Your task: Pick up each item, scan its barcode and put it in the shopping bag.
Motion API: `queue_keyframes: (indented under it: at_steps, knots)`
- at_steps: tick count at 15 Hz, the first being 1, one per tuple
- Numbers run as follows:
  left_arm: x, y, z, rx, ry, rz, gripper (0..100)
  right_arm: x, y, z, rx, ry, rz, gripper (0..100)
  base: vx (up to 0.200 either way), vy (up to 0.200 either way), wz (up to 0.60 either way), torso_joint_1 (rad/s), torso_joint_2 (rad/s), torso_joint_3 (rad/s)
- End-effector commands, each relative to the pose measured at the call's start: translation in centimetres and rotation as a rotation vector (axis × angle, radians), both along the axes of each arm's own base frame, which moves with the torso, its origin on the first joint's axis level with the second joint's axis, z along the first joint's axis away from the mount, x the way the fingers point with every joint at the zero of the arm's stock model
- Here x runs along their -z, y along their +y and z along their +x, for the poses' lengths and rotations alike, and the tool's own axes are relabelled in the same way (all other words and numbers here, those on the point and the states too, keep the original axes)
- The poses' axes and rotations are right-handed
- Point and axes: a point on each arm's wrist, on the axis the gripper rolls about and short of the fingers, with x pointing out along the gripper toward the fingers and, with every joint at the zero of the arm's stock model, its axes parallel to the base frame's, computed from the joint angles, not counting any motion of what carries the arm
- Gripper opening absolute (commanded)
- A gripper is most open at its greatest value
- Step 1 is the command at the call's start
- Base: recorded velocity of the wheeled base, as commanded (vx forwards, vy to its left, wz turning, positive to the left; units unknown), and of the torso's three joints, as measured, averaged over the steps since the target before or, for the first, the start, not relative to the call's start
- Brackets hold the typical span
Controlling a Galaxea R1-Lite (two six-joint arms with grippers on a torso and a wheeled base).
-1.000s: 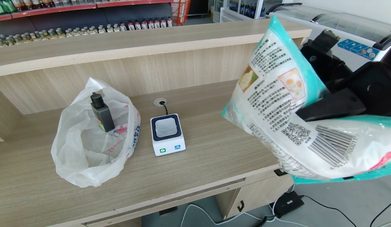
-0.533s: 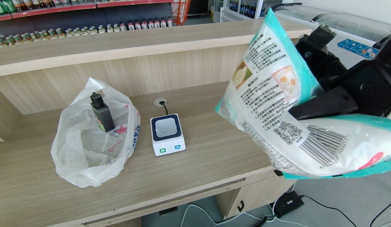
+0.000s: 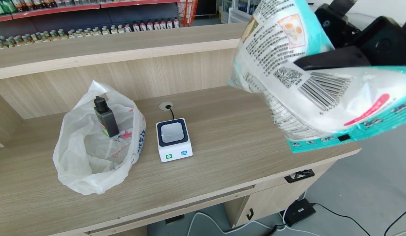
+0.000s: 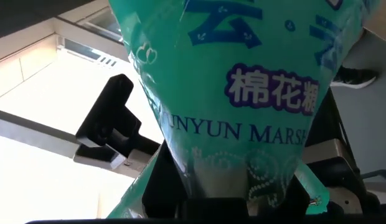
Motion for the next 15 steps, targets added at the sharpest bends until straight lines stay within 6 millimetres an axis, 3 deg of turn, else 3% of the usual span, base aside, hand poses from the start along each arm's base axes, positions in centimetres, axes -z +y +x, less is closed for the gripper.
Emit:
queue_keyframes:
  at_steps: [1,5,7,9,10,11,15]
  knots:
    - [0.0,0.0,0.0,0.000,0.000,0.000,100,-1.1,0.1,0.2,0.045,-0.035,0.031,0,0.000,0.000,0.00,0.000,0.00,0.000]
    - [0.0,0.0,0.0,0.000,0.000,0.000,100,-0.5,0.0,1.5,0.093,-0.123,0.027,0,0.000,0.000,0.00,0.000,0.00,0.000]
    - [0.0,0.0,0.0,0.000,0.000,0.000,100,-0.7,-0.1,2.5,0.243,-0.100,-0.017,0,0.000,0.000,0.00,0.000,0.00,0.000]
    - [0.0,0.0,0.0,0.000,0.000,0.000,100,1.1,1.3,3.5,0.482,-0.172,-0.151,0,0.000,0.000,0.00,0.000,0.00,0.000]
    - [0.0,0.0,0.0,0.000,0.000,0.000,100,1.1,1.3,3.5,0.482,-0.172,-0.151,0,0.000,0.000,0.00,0.000,0.00,0.000]
    - [0.0,0.0,0.0,0.000,0.000,0.000,100,1.8,2.3,4.9,0.637,-0.268,-0.238,0,0.000,0.000,0.00,0.000,0.00,0.000]
    - [0.0,0.0,0.0,0.000,0.000,0.000,100,1.2,4.4,6.0,0.832,-0.360,-0.292,0,0.000,0.000,0.00,0.000,0.00,0.000]
